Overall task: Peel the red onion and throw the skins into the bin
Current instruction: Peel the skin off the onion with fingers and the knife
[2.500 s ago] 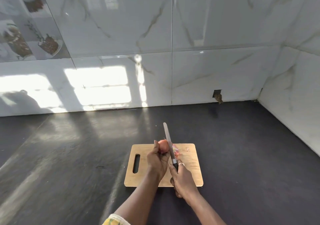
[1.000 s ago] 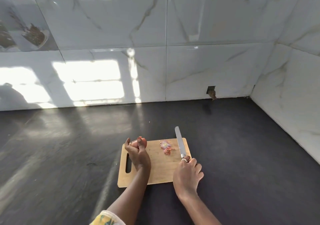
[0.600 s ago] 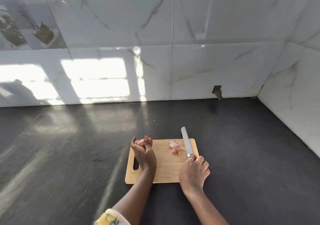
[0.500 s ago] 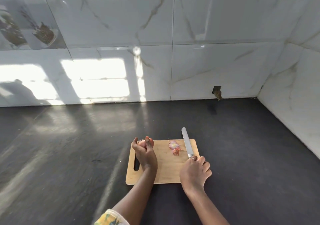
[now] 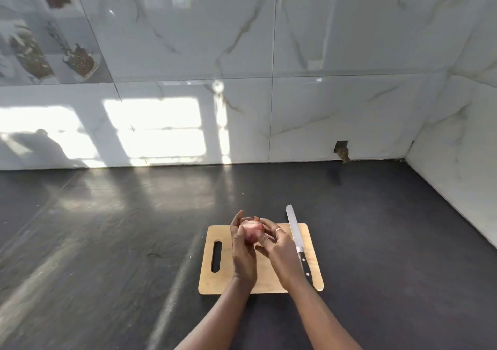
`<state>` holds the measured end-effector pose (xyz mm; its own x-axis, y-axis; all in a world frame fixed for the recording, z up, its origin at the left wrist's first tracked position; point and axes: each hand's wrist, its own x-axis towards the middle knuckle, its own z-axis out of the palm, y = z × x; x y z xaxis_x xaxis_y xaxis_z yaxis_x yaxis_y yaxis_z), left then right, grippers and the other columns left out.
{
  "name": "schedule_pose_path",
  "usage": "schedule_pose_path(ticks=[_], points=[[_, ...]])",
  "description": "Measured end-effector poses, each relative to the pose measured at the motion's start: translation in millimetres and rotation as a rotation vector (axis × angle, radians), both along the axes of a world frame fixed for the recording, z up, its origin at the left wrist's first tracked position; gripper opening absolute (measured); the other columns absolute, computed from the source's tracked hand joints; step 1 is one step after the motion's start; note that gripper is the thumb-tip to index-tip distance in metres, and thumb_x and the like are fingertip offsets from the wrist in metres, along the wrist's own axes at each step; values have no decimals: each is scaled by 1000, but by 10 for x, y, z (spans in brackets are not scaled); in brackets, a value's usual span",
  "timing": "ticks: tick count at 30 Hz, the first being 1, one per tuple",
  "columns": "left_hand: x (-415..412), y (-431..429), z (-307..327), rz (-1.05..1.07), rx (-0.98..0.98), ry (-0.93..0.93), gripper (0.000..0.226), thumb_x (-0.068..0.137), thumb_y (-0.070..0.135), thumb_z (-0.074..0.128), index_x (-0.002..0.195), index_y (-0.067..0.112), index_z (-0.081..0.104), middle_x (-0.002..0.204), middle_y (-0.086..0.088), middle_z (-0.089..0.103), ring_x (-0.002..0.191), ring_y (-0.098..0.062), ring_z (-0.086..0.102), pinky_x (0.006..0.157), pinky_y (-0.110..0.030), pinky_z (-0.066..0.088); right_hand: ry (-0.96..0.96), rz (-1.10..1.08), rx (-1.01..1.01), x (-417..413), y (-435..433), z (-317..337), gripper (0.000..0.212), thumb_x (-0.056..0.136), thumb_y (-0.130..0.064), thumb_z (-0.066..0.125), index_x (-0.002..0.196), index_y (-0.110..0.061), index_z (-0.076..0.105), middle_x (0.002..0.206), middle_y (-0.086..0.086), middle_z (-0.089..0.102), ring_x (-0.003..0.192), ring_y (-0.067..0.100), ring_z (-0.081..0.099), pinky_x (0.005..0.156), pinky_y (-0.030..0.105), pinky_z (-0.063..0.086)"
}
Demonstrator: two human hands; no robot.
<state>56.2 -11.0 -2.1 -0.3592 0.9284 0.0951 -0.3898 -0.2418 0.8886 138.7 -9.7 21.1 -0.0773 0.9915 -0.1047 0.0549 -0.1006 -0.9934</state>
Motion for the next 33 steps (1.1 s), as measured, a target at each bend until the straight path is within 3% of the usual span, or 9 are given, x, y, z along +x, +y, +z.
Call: schedule_pose_path(ticks=[3, 6, 9, 12, 15, 17, 22, 29, 33], points=[[-22, 7, -3, -104, -11, -129, 47, 76, 26, 45, 122, 14, 49, 107, -14, 52, 98, -24, 52, 77, -23, 50, 239, 77, -69, 42, 19, -35, 44, 80, -6, 73, 118, -19, 56, 120, 5, 64, 108, 16, 64, 87, 30, 55], [-66, -2, -2, -177, -34, -63, 58, 70, 27, 49, 126, 15, 48, 118, -6, 56, 110, -20, 51, 86, -25, 48, 191, 109, -47, 66, 55, -102, 58, 69, 2, 80, 120, -16, 56, 117, 6, 65, 108, 16, 64, 87, 27, 54], [-146, -6, -70, -184, -67, 101, 60, 71, 29, 49, 130, 19, 46, 134, -1, 52, 124, -13, 48, 101, -28, 41, 115, 41, -32, 81, 80, -182, 60, 60, -3, 86, 111, -21, 60, 111, 6, 69, 102, 17, 67, 89, 36, 55], [-228, -42, -138, -102, -117, 362, 50, 73, 31, 60, 122, 24, 54, 125, 5, 60, 116, -5, 55, 96, -20, 45, -5, -13, 19, 99, 87, -248, 56, 60, -11, 85, 106, -29, 60, 106, 1, 70, 96, 14, 68, 85, 37, 57], [-246, -55, -192, 57, -166, 557, 32, 77, 11, 71, 109, 14, 67, 109, 3, 69, 97, 9, 61, 89, -13, 46, -122, -36, 71, 86, 113, -336, 60, 52, -27, 80, 104, -45, 56, 107, -4, 67, 98, 14, 66, 85, 41, 56], [-244, -41, -196, 145, -170, 681, 21, 79, 5, 69, 99, 11, 73, 101, 6, 70, 92, 17, 59, 84, -3, 42, -168, -47, 91, 78, 125, -405, 62, 50, -27, 76, 104, -50, 54, 107, -7, 66, 100, 14, 65, 86, 42, 55], [-263, -12, -181, 112, -231, 688, 14, 79, 8, 68, 90, 13, 75, 97, 7, 71, 89, 18, 59, 79, 1, 40, -187, -77, 109, 99, 98, -490, 60, 52, -19, 74, 103, -45, 55, 105, -9, 67, 100, 12, 64, 87, 39, 54], [-270, -6, -230, 92, -265, 690, 12, 79, 10, 68, 84, 17, 77, 98, 7, 72, 89, 11, 62, 80, -8, 46, -227, -103, 160, 74, 90, -568, 64, 55, -20, 73, 110, -47, 53, 113, -10, 64, 108, 12, 60, 91, 39, 52], [-246, -27, -191, 114, -281, 723, 12, 78, 9, 68, 83, 15, 77, 94, 12, 71, 83, 19, 59, 73, -1, 41, -255, -103, 178, 66, 98, -578, 64, 55, -19, 72, 115, -37, 56, 117, -8, 62, 113, 13, 57, 94, 40, 50]])
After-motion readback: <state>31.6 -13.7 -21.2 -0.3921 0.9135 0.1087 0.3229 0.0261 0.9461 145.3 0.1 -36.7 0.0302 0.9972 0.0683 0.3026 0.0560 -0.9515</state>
